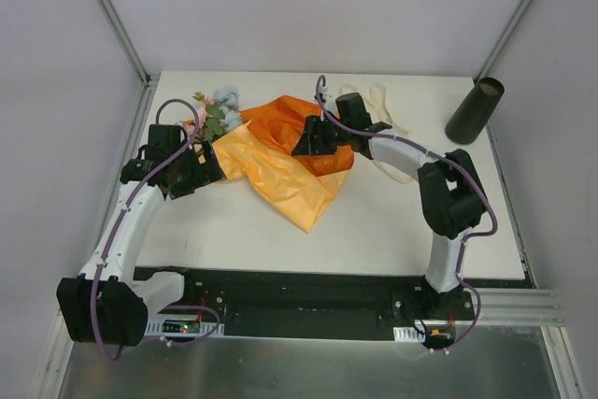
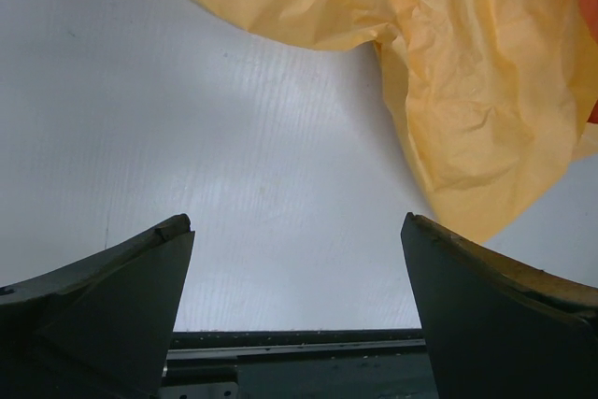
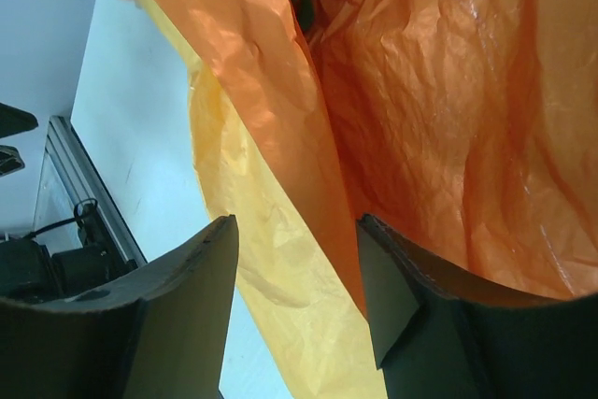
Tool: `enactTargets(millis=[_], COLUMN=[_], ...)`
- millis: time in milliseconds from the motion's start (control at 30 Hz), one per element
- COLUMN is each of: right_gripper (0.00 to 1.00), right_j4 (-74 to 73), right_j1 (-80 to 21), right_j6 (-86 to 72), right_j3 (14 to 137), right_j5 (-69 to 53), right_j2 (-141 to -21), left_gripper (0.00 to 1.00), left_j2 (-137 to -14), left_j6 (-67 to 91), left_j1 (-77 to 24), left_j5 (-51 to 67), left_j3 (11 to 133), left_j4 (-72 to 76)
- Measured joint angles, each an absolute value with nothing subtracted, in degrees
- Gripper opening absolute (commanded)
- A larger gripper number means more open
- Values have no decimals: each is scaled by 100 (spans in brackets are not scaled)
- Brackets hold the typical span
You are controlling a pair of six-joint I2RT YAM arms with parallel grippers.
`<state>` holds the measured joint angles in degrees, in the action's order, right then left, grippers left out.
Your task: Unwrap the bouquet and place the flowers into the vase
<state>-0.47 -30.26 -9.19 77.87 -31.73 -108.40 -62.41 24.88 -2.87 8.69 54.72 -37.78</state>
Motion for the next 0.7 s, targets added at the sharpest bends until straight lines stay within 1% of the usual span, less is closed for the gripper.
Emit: enactTargets(millis=[233, 400, 533, 633, 700], right_gripper=[60, 58, 49, 38, 33], right_j4=[-3, 64, 78, 80, 106], right_j1=[-3026, -3050, -3111, -3199, -3256], right_j6=[-613, -523, -480, -447, -445], right_j3=[7780, 7780, 7780, 7780, 7780], right_j5=[-3581, -3747, -3780, -3778, -3774], right_j2=[-11220, -11334, -11415, -11430, -11430], left_gripper=[99, 99, 99, 98, 97], left_j2=[-6047, -5996, -5994, -5977, -5961], left_j6=[2449, 2443, 2443, 2443, 2445], left_j1=[-287, -287, -290, -287, -287], left_j5=[843, 843, 838, 832, 832], left_j3=[5371, 5371, 5371, 5371, 5371], left_j4=[-3848, -3846, -3846, -3846, -3846])
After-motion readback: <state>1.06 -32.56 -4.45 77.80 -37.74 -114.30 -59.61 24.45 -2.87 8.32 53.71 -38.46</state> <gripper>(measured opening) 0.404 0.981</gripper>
